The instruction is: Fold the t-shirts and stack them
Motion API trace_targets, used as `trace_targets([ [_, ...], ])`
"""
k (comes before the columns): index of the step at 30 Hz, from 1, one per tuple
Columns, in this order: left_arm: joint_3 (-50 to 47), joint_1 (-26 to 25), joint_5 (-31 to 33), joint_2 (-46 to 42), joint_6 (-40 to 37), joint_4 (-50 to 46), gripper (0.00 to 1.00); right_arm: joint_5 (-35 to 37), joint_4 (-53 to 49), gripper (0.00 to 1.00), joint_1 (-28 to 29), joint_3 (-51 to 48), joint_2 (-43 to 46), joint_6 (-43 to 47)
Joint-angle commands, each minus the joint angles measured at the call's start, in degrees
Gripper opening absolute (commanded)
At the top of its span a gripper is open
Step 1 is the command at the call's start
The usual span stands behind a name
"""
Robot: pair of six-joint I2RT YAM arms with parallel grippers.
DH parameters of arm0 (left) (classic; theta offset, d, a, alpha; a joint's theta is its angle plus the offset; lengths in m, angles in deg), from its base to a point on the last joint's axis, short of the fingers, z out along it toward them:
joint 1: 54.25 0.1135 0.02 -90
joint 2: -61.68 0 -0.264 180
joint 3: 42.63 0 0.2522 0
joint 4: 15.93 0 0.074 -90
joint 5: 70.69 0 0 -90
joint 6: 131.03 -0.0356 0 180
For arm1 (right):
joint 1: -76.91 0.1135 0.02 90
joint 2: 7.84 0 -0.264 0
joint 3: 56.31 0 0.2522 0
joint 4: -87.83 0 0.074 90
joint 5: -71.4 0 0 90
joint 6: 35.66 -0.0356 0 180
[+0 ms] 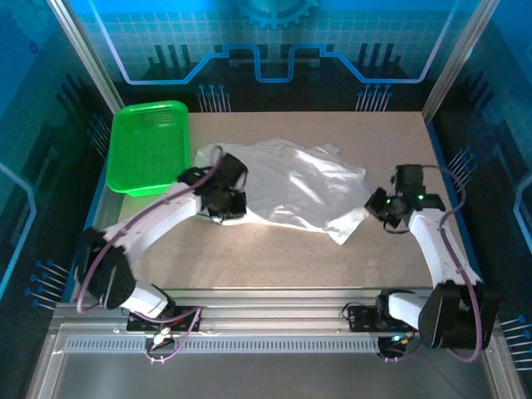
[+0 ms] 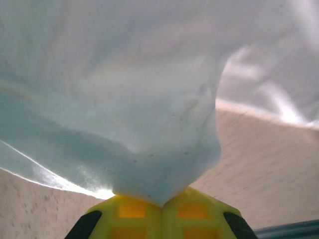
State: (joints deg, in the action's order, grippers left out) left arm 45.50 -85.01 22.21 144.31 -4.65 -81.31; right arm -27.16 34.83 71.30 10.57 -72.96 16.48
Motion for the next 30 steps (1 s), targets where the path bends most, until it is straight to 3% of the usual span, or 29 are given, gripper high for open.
trace_targets([
  [1, 6.61, 2.95, 4.7, -4.09, -4.17, -4.42, 0.0, -4.94, -2.5, 0.0, -3.25, 7.15, 3.5, 1.31],
  [8, 20.43, 6.37, 6.25, -8.44, -8.76, -3.7, 0.0, -11.77, -2.84, 0.0, -9.91, 20.13, 8.57, -2.1],
  [15, 30.66, 6.39, 7.12, -12.08, -12.88, 1.94, 0.0, -10.86, -6.03, 0.0, -10.43, 35.84, 10.83, -4.16],
  [22, 37.41, 6.87, 8.17, -11.93, -18.82, 6.7, 0.0, -9.73, -8.42, 0.0, -10.48, 51.24, 8.22, -3.18],
  [30, 43.57, 14.96, 2.91, -6.16, -21.18, 10.01, 0.0, -11.9, -7.35, 0.0, -10.41, 60.81, 0.59, -1.92],
])
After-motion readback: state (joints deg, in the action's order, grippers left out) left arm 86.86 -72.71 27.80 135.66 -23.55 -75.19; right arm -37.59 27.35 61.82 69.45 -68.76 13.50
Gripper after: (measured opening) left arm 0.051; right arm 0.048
